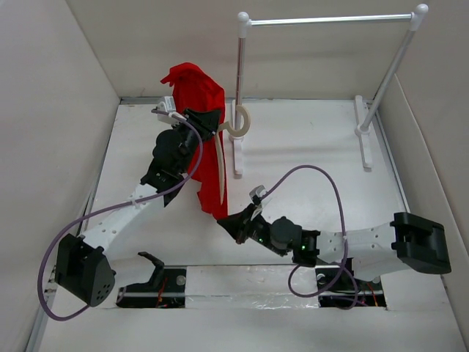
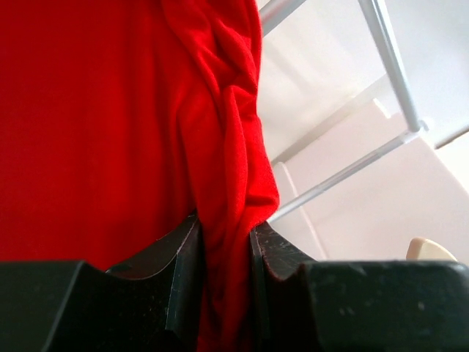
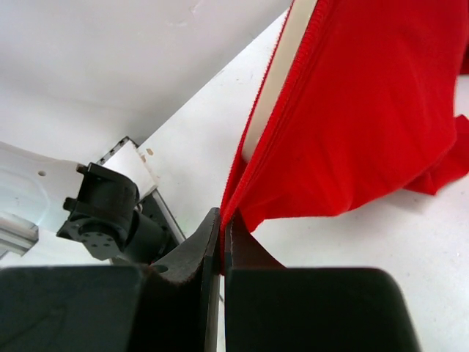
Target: Place the t-shirt on the hanger
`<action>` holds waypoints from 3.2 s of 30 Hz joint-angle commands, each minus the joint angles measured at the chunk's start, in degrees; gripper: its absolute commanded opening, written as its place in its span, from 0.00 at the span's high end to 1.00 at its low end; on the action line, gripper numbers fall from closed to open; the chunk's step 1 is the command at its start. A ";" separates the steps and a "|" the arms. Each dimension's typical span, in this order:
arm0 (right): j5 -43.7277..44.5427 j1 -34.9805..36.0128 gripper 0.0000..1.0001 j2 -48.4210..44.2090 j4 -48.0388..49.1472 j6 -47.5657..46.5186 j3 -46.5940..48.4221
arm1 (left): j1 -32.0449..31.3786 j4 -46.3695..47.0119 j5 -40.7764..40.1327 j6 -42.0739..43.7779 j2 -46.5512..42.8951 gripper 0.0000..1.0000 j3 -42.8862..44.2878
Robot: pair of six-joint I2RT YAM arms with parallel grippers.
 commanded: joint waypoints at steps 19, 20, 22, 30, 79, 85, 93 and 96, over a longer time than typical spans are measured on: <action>-4.55 1.84 1.00 -7.05 -44.78 -2.61 26.84 | 0.76 19.28 0.68 -6.83 -9.00 1.00 -17.36; -4.38 1.83 1.00 -5.21 -46.26 -2.26 27.55 | 0.76 17.10 0.69 -7.62 -11.36 1.00 -17.99; -3.51 1.83 1.00 -1.25 -47.41 -1.21 28.17 | 0.76 14.89 1.82 -9.03 -13.66 1.00 -19.30; 2.02 1.31 1.00 -0.53 -42.40 -1.03 27.46 | 2.42 5.48 7.53 -13.78 -23.07 1.00 -23.97; 22.33 -5.28 0.66 5.88 -9.19 -11.49 26.06 | 2.95 2.40 15.89 -20.99 -23.69 1.00 -30.39; 22.61 -5.81 0.62 6.85 -6.02 -11.84 25.71 | 2.43 3.10 15.01 -21.43 -22.64 1.00 -30.21; 21.46 -6.95 1.00 8.08 -6.63 -12.10 27.02 | 2.43 6.44 14.84 -23.36 -23.07 1.00 -30.56; 21.19 -6.95 1.00 6.68 -9.18 -12.19 27.29 | 2.43 2.87 14.31 -19.26 -22.99 0.88 -28.29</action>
